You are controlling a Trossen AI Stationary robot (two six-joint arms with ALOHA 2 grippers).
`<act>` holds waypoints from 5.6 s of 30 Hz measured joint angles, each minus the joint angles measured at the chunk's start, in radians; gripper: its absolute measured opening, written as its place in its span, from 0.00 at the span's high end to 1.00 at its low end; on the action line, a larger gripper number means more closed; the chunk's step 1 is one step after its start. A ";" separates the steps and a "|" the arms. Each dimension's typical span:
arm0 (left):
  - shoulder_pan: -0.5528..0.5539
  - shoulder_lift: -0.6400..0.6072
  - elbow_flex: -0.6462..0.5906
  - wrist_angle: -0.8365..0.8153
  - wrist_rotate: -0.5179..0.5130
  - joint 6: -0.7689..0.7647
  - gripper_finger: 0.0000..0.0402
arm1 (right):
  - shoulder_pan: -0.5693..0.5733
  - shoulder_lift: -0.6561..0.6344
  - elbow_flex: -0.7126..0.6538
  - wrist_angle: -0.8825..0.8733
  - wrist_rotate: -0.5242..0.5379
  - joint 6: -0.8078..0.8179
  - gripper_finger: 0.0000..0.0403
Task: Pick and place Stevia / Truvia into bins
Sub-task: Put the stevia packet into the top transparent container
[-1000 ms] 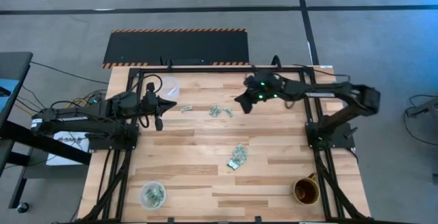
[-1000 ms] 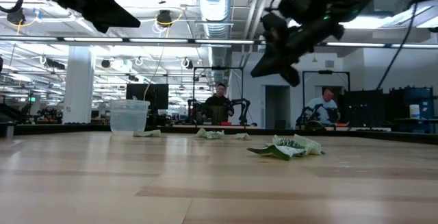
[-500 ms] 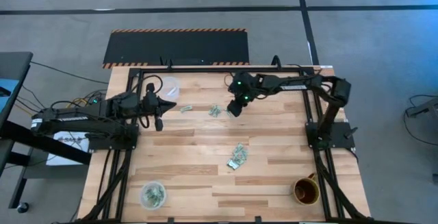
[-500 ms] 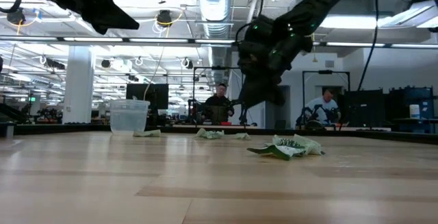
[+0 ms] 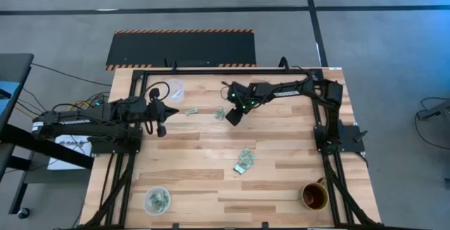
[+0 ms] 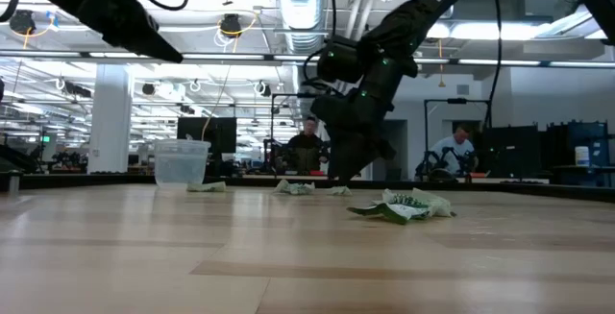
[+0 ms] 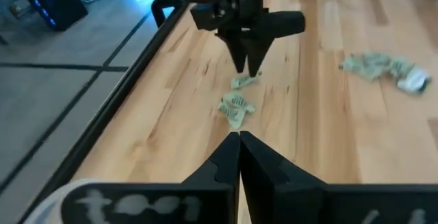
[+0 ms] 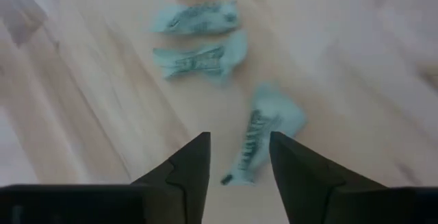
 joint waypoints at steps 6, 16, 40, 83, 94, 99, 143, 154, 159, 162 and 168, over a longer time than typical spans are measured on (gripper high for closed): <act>0.000 0.000 0.000 -0.009 0.000 0.099 1.00 | 0.046 0.005 0.002 -0.040 0.109 0.005 0.71; 0.000 0.000 0.000 -0.010 0.000 0.107 1.00 | 0.053 0.044 0.005 -0.026 0.172 0.010 0.75; 0.000 0.000 0.000 -0.044 0.001 0.107 1.00 | 0.065 0.047 0.004 -0.031 0.196 -0.048 0.88; 0.000 0.000 0.000 -0.042 0.001 0.215 1.00 | 0.098 0.043 0.003 -0.043 0.224 -0.100 1.00; 0.000 0.000 0.000 -0.037 0.027 0.066 1.00 | 0.105 0.039 0.005 -0.090 0.223 -0.116 1.00; 0.000 0.000 0.000 -0.031 0.030 0.000 1.00 | 0.142 0.006 -0.003 -0.155 0.266 -0.124 1.00; -0.003 0.004 0.000 -0.204 0.245 -0.474 1.00 | 0.550 0.088 0.526 0.273 -0.160 -0.539 1.00; -0.003 0.005 0.000 -0.223 0.186 -0.479 1.00 | 0.582 0.421 0.956 0.226 -0.367 -0.550 1.00; -0.003 0.005 0.000 -0.222 0.182 -0.479 1.00 | 0.573 0.553 1.087 0.255 -0.420 -0.499 1.00; -0.003 0.005 0.000 -0.222 0.176 -0.479 1.00 | 0.568 0.572 1.064 0.319 -0.433 -0.461 1.00; -0.003 0.005 0.000 -0.215 0.156 -0.480 1.00 | 0.557 0.609 1.078 0.354 -0.435 -0.442 1.00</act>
